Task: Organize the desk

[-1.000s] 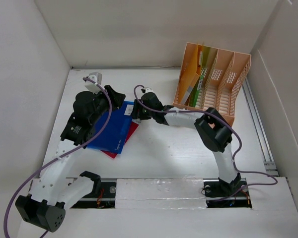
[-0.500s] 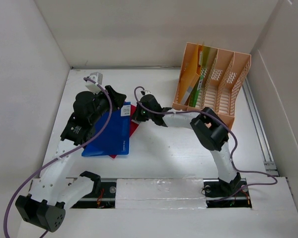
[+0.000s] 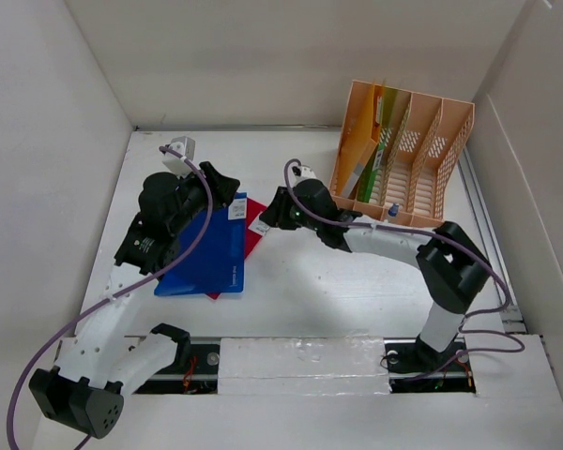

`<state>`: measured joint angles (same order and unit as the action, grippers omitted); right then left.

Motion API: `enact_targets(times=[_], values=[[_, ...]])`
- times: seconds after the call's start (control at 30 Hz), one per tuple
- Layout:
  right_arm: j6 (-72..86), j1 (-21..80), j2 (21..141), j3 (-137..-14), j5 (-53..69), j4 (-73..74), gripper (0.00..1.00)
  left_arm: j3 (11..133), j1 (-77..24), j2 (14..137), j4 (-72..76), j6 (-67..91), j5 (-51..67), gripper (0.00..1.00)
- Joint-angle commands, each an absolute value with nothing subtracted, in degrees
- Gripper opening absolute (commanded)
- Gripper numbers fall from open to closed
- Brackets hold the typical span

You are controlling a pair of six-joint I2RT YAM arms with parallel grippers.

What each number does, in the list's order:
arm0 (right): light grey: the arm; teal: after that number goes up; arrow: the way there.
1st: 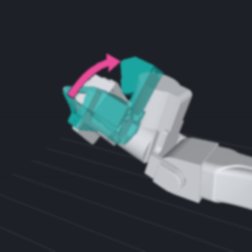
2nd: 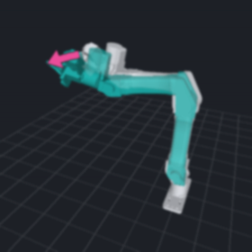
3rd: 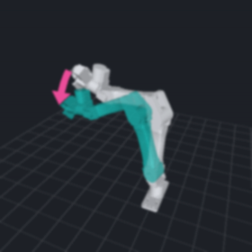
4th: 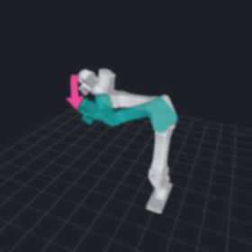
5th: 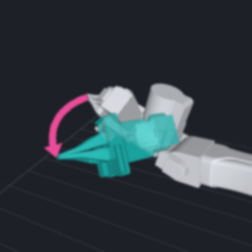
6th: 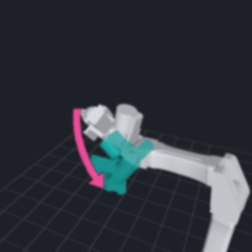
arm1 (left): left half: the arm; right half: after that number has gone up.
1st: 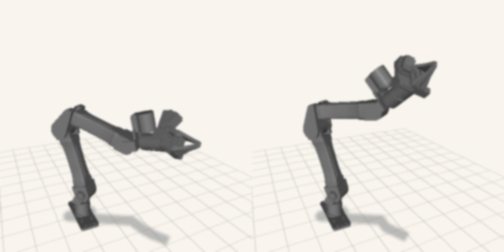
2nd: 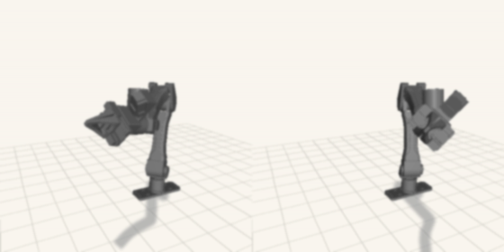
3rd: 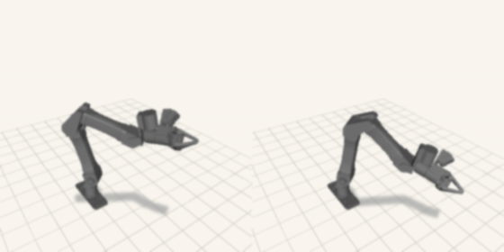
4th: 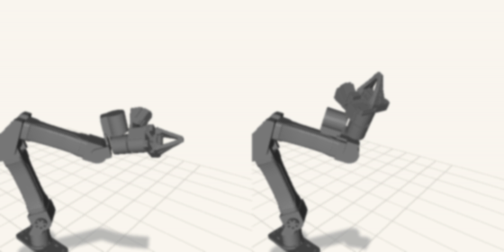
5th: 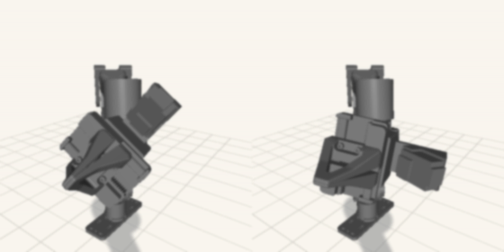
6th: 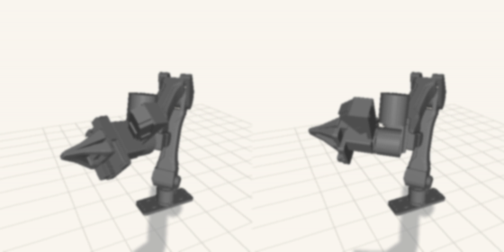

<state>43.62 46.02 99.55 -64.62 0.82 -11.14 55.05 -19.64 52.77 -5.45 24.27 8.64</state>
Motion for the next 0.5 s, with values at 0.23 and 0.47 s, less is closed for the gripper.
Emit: enact_targets(times=[0.23,0.47], values=[[41.04,48.69,116.28,-82.27,7.21,-5.8,0.55,55.11,-19.42,51.59,-3.43,23.38,8.79,0.37],[44.21,48.69,126.47,-88.68,9.41,-3.43,0.47,55.46,-19.42,52.03,-3.95,23.29,9.05,0.37]])
